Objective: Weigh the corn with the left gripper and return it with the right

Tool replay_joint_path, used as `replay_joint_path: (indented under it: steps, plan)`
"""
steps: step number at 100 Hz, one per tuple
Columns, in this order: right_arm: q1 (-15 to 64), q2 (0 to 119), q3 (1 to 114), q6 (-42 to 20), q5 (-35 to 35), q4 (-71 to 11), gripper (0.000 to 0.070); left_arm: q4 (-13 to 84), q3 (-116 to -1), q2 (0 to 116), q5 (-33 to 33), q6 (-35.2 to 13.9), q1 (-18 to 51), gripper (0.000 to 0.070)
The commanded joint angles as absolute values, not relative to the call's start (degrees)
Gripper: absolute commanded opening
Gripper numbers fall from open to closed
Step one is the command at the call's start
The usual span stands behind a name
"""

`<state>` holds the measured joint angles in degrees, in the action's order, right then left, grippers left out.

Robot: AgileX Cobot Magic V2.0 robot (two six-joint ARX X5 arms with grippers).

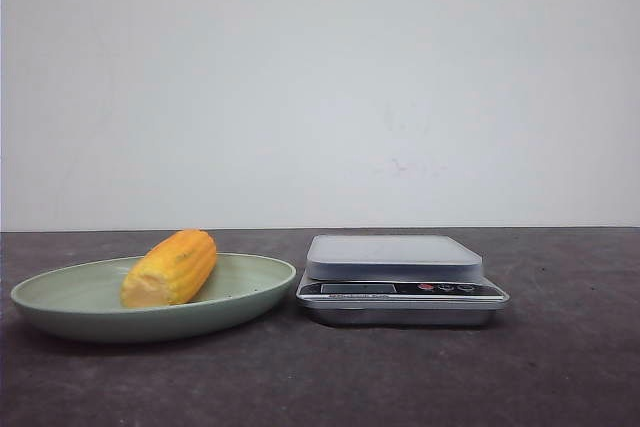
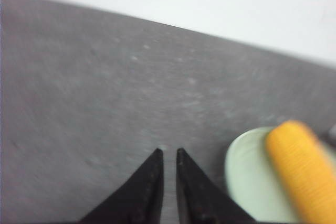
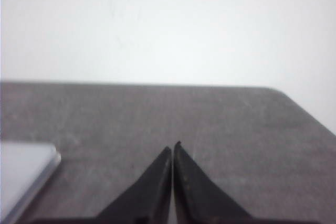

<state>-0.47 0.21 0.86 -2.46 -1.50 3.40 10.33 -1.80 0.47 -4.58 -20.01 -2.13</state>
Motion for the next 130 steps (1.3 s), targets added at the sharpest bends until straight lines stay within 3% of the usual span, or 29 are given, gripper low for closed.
replay_joint_path:
  steps: [1,11,29,42,51,74,93,101,109,116,130]
  plan:
    - [-0.51,0.21,0.75,-4.34,-1.5,4.32,0.0,10.85,-0.97,0.62,-5.93,-33.78,-2.22,0.0]
    - [-0.51,0.21,0.75,-7.01,-1.52,4.34,0.0,10.94,-1.43,0.62,-9.43,-34.11,-2.22,0.0]
    - [-0.51,0.21,2.2,-23.4,-4.29,4.95,0.0,9.21,-2.85,0.62,-13.3,-37.32,-2.22,0.0003]
    - [-0.51,1.3,7.2,-23.57,-11.09,3.77,0.0,10.44,-8.43,0.97,-19.84,-38.68,-2.22,0.0006]
    - [-0.49,4.27,12.99,-22.22,-14.2,1.52,0.0,15.03,-15.46,3.27,-20.71,-38.04,-2.22,0.0006]
    - [-0.49,19.2,31.4,-19.29,-15.7,-6.81,0.0,29.15,-38.52,17.63,-21.04,-24.01,-2.22,0.0006]
    - [-0.49,29.21,41.98,-20.95,-21.17,-6.66,0.0,32.12,-54.17,28.84,-21.04,-14.76,-2.22,0.0005]
    - [-0.49,31.2,44.23,-21.12,-23.86,-6.46,0.0,33.1,-58.59,32.14,-21.08,-13.3,-2.11,0.0009]
    - [-0.49,31.73,44.91,-21.32,-25.98,-6.46,0.0,33.47,-61.63,34.26,-21.56,-13.1,-1.48,0.0057]
    - [-0.49,31.7,44.91,-21.69,-27.38,-7.25,0.0,33.34,-62.61,34.94,-21.63,-12.53,-1.1,0.0145]
    - [0.03,31.66,44.91,-21.65,-27.66,-9.39,0.0,35.03,-62.61,35.18,-21.63,-12.49,-1.1,0.0496]
